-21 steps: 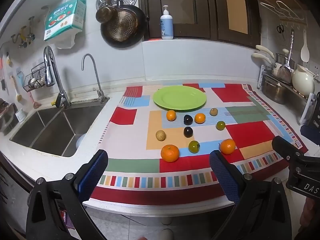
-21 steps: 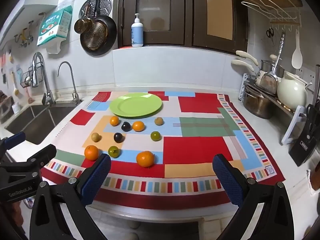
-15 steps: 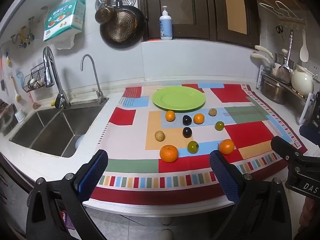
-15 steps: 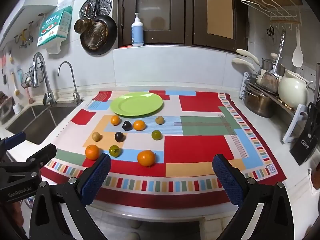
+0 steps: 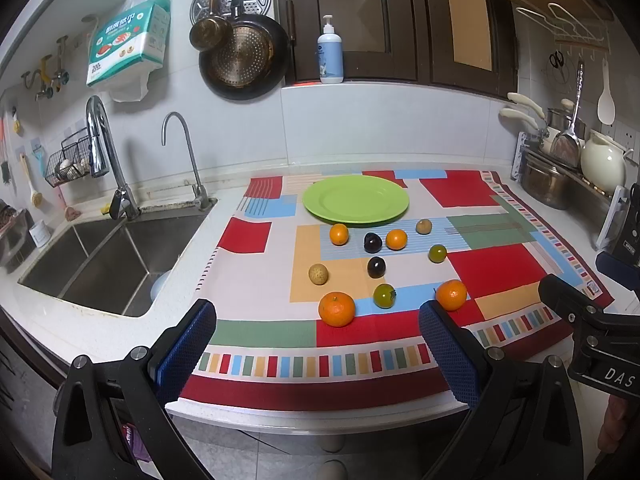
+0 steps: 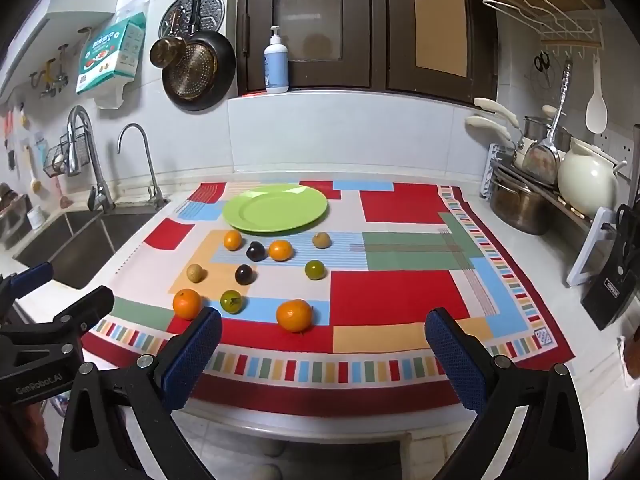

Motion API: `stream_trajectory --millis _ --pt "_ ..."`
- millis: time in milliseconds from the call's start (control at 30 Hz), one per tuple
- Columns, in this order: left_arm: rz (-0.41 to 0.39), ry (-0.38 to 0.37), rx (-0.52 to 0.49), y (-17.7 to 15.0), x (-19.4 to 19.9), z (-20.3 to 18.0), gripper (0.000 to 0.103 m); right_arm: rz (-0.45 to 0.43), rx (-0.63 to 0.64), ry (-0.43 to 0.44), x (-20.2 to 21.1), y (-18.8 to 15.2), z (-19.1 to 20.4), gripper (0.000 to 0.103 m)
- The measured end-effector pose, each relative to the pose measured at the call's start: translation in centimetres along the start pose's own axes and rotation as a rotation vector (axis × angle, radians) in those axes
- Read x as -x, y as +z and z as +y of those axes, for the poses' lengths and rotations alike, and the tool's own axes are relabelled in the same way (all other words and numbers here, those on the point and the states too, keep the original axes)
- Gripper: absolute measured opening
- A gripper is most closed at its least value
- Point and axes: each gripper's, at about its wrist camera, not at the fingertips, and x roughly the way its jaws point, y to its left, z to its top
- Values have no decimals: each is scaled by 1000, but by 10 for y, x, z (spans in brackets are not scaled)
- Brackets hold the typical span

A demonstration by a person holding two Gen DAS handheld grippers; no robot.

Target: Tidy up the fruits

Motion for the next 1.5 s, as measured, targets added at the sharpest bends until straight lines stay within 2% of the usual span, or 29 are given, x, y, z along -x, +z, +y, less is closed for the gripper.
stream_trajectory --millis 1500 --pt "-7 1 -5 0 2 0 103 0 -1 3 3 1 1 102"
